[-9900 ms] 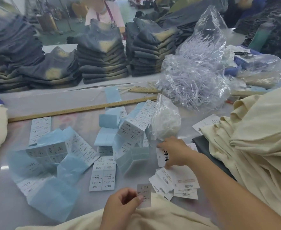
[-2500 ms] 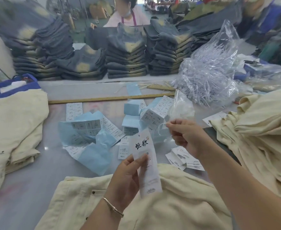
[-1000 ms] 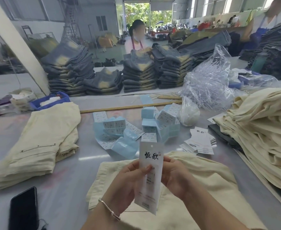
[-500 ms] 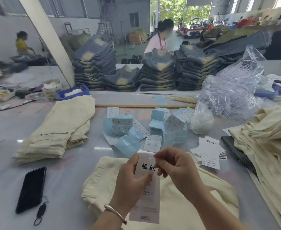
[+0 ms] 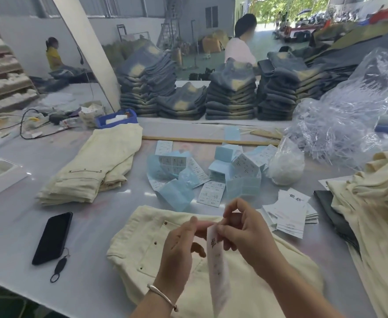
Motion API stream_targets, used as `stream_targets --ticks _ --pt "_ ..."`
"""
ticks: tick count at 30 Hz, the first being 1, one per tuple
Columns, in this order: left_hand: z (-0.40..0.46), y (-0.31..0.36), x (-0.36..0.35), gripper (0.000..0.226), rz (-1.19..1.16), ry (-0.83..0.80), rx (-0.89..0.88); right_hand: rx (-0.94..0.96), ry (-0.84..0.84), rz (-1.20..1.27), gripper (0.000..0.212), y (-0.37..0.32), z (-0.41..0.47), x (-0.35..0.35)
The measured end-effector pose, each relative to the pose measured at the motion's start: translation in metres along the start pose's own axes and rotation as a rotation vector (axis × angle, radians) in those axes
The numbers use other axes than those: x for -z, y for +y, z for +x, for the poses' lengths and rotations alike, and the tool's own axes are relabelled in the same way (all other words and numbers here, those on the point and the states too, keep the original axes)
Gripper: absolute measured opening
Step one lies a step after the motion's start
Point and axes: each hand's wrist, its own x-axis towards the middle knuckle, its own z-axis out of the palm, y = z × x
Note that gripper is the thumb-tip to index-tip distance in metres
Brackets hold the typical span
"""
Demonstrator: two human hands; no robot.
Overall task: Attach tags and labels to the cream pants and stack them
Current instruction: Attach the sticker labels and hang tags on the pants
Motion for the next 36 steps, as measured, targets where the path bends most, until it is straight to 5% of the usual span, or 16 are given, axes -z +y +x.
stream_targets --ticks 8,11,14,17,24,30,36 --pt "-0.004 -0.010 -0.001 0.009 0.030 0.014 0.055 -0.177 -0.177 0.217 0.028 0.002 -0.006 0.013" --pt "-0.006 -0.014 -0.004 0.011 0.330 0.037 -0.055 -0.147 -0.108 0.005 0.024 0.005 -0.009 0.009" --pt "-0.009 -0.018 -0.007 0.013 0.773 0.061 -0.196 0.058 0.058 -0.434 0.050 0.004 -0.008 0.006" --pt "-0.012 -0.015 -0.009 0.010 0.737 0.108 -0.285 -0.034 -0.141 -0.209 0.066 -0.002 -0.011 0.000" --pt "-0.009 -0.009 0.009 0.010 0.628 0.238 -0.341 -0.245 -0.167 0.061 0.012 0.000 -0.002 -0.011" --pt "-0.002 -0.026 0.034 0.007 0.501 0.194 -0.286 -0.056 -0.109 -0.572 0.014 0.008 0.013 -0.034" --pt "0.027 -0.054 0.099 0.005 0.612 0.124 -0.135 0.220 0.197 -1.111 0.008 0.001 0.044 -0.071"
